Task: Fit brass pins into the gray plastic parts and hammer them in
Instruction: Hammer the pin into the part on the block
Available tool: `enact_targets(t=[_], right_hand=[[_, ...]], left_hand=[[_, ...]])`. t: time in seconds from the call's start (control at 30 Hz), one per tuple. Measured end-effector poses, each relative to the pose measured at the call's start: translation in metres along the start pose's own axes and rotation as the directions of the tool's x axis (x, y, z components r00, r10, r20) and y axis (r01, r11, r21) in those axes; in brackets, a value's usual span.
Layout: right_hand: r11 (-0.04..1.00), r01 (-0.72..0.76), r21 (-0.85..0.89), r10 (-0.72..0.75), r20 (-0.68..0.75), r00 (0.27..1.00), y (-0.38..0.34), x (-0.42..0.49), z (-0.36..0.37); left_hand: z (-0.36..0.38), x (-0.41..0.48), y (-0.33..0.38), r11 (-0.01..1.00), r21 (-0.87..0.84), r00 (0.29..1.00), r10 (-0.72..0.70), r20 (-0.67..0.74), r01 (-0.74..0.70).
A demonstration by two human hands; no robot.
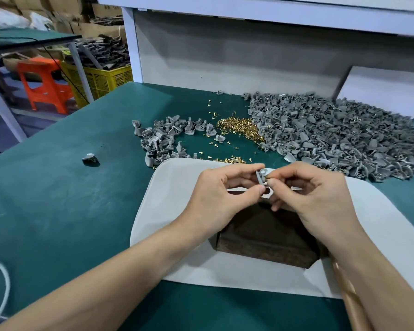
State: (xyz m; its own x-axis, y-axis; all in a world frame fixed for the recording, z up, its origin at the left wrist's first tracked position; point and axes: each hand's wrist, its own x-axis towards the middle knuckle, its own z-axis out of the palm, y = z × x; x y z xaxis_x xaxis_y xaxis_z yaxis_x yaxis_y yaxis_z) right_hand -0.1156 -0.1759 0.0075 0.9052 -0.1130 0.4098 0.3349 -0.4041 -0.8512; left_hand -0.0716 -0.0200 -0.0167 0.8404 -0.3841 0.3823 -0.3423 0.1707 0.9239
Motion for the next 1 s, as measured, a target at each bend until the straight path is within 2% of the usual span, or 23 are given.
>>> enact_targets(t=[0.07, 0.13, 0.2, 0.23, 0.27, 0.3, 0.33, 0.37, 0.47, 0.5, 0.53, 0.6, 0.63, 0.67, 0.7, 0.77, 0.8, 0.87, 1.0], right_hand=[[0.998, -0.002, 0.061, 0.001, 0.012, 1.000, -0.004, 0.004, -0.010], [0.999, 0.006, 0.043, 0.000, -0.135, 0.991, 0.000, 0.010, -0.027], [0.991, -0.111, -0.071, 0.079, -0.349, 0.934, 0.014, 0.013, -0.041], [0.950, -0.231, -0.209, 0.137, -0.387, 0.912, 0.025, 0.014, -0.045], [0.848, -0.368, -0.382, 0.214, -0.389, 0.896, 0.034, 0.010, -0.048], [0.696, -0.467, -0.545, 0.299, -0.371, 0.879, 0.045, 0.009, -0.048], [0.553, -0.517, -0.653, 0.364, -0.369, 0.855, 0.050, 0.004, -0.047], [0.470, -0.536, -0.702, 0.400, -0.372, 0.838, 0.050, 0.002, -0.044], [0.387, -0.571, -0.724, 0.482, -0.369, 0.795, 0.042, 0.005, -0.043], [0.421, -0.606, -0.675, 0.550, -0.342, 0.762, 0.035, 0.006, -0.045], [0.498, -0.661, -0.561, 0.642, -0.274, 0.716, 0.027, 0.009, -0.049], [0.590, -0.785, -0.192, 0.791, -0.058, 0.609, 0.009, 0.009, -0.056], [0.597, -0.802, -0.015, 0.802, 0.041, 0.596, 0.000, 0.008, -0.059], [0.613, -0.785, 0.091, 0.780, 0.090, 0.620, -0.008, 0.004, -0.062], [0.653, -0.748, 0.123, 0.743, 0.089, 0.663, -0.017, 0.002, -0.062], [0.747, -0.662, 0.064, 0.659, 0.060, 0.749, -0.039, -0.003, -0.056], [0.766, -0.642, 0.030, 0.639, 0.070, 0.766, -0.049, -0.006, -0.051], [0.775, -0.627, -0.072, 0.632, 0.101, 0.769, -0.065, -0.009, -0.038], [0.764, -0.582, -0.280, 0.614, 0.034, 0.789, -0.075, -0.015, -0.013]], left_hand=[[0.001, -0.001, -0.001, 1.000, -0.004, 0.999, 0.012, -0.033, -0.012], [0.001, -0.001, -0.002, 1.000, -0.030, 0.999, 0.006, -0.045, -0.008], [0.000, -0.001, -0.003, 0.999, -0.053, 0.999, 0.003, -0.047, -0.005], [0.000, -0.001, -0.003, 0.999, -0.050, 0.999, 0.007, -0.046, -0.009], [-0.001, -0.002, -0.002, 0.999, -0.038, 0.999, 0.008, -0.032, -0.009], [-0.001, -0.001, -0.003, 0.999, -0.032, 0.999, 0.006, -0.036, -0.008], [-0.002, -0.001, -0.003, 0.999, -0.034, 0.999, 0.004, -0.036, -0.006], [-0.002, -0.001, -0.002, 0.999, -0.045, 0.999, 0.001, -0.035, -0.003], [-0.003, 0.000, -0.003, 1.000, -0.014, 1.000, 0.008, 0.007, -0.008], [-0.004, 0.001, -0.003, 0.999, 0.029, 0.999, 0.028, 0.035, -0.029], [-0.004, 0.001, -0.002, 0.996, 0.073, 0.997, 0.047, 0.060, -0.052], [-0.005, 0.001, -0.002, 0.989, 0.128, 0.994, 0.060, 0.091, -0.071], [-0.007, 0.002, -0.003, 0.987, 0.146, 0.994, 0.049, 0.100, -0.063], [-0.007, 0.002, -0.004, 0.983, 0.177, 0.993, 0.023, 0.118, -0.044], [-0.008, 0.003, -0.005, 0.974, 0.226, 0.991, -0.018, 0.132, -0.013], [-0.009, 0.006, -0.008, 0.951, 0.299, 0.980, -0.133, 0.148, 0.084], [-0.009, 0.006, -0.007, 0.945, 0.299, 0.970, -0.184, 0.159, 0.130], [-0.009, 0.006, -0.006, 0.941, 0.298, 0.958, -0.221, 0.183, 0.161], [-0.010, 0.004, 0.000, 0.938, 0.315, 0.955, -0.214, 0.206, 0.143]])
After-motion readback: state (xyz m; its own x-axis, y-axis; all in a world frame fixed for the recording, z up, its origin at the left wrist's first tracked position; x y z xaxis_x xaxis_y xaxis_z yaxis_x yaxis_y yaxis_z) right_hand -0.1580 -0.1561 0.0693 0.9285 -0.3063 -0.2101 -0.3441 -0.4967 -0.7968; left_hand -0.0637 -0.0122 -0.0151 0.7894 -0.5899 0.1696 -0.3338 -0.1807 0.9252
